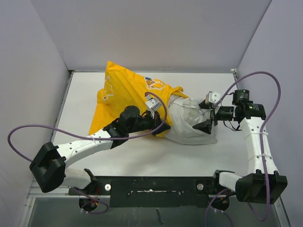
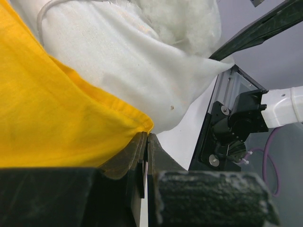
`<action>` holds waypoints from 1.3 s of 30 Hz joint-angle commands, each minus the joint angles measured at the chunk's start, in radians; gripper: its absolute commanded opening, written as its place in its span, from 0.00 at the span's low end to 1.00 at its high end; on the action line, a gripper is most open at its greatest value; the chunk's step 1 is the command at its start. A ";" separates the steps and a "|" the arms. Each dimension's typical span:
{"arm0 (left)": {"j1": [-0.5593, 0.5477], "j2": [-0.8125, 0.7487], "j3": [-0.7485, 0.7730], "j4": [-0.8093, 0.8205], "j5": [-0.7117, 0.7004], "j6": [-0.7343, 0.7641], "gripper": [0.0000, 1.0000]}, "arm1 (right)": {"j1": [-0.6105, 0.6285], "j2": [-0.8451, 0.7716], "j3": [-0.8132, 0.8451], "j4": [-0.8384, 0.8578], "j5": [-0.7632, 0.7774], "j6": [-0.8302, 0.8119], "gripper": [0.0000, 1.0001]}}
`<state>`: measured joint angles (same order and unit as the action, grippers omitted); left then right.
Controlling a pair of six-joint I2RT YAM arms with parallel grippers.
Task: Put the pillow into the pillowcase
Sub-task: Stuff the pillow into the pillowcase.
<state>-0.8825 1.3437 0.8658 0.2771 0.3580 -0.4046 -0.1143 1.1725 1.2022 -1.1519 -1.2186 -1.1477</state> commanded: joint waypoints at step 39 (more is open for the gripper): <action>0.040 0.004 0.051 0.035 0.154 -0.153 0.00 | 0.231 0.087 0.085 0.127 0.283 0.165 0.99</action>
<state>-0.8478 1.3411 0.8650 0.2363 0.4690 -0.5232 0.1001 1.2491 1.3052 -1.0660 -0.9714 -1.0210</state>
